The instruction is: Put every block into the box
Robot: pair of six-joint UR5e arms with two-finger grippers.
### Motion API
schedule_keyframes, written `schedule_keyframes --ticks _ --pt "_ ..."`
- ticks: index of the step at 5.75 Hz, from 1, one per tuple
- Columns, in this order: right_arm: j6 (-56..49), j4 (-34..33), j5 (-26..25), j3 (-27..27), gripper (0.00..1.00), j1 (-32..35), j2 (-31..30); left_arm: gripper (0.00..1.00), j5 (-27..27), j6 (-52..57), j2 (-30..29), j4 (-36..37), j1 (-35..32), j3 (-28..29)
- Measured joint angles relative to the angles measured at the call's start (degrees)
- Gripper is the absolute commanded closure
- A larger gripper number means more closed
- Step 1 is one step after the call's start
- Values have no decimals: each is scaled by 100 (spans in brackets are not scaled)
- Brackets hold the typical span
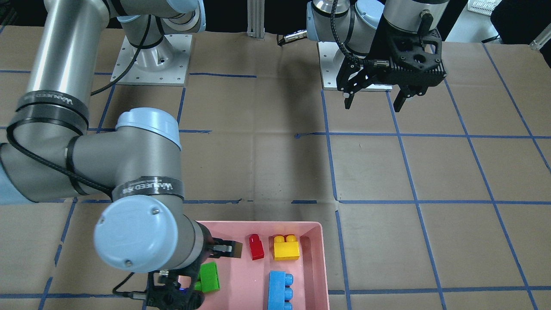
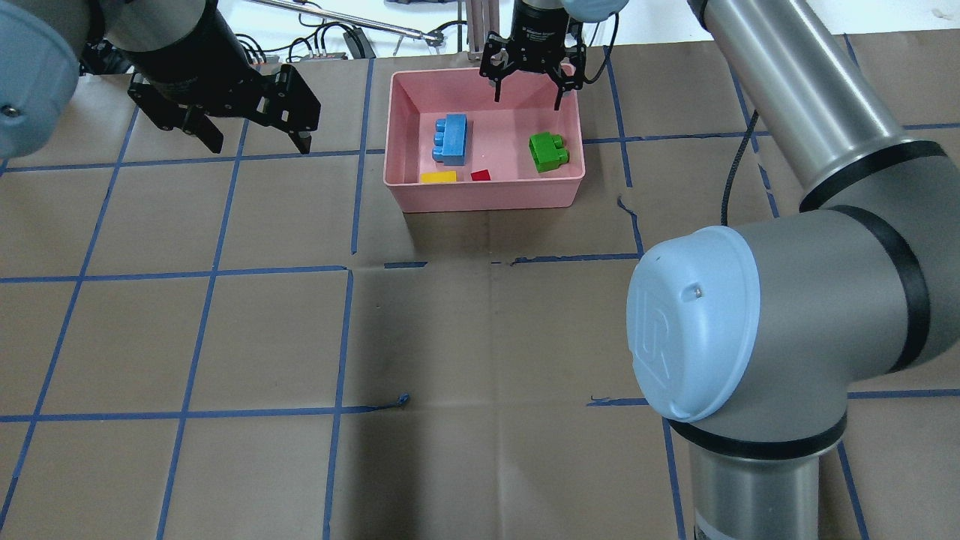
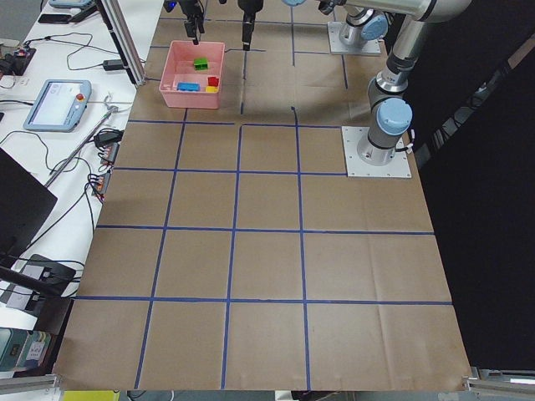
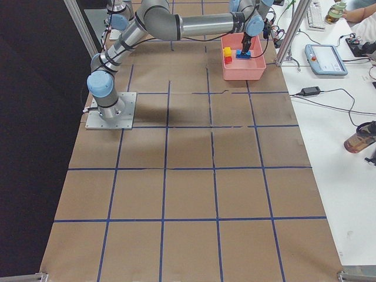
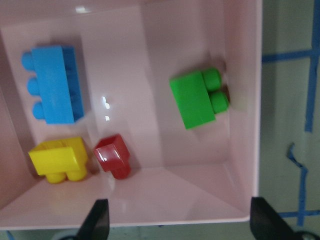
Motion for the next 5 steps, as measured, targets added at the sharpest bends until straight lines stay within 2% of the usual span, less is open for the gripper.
schedule_keyframes --ticks 1,2,4,5 --pt "-457 733 -220 139 1 -205 -394 0 17 0 -2 -13 14 28" --pt "-750 1127 -522 558 1 -349 -940 0 29 5 32 -33 29 15" --pt "-887 998 -682 2240 1 -567 -2393 0 40 6 67 -76 32 6" --pt "-889 532 -683 3213 0 -613 -3157 0 42 6 82 -83 33 8"
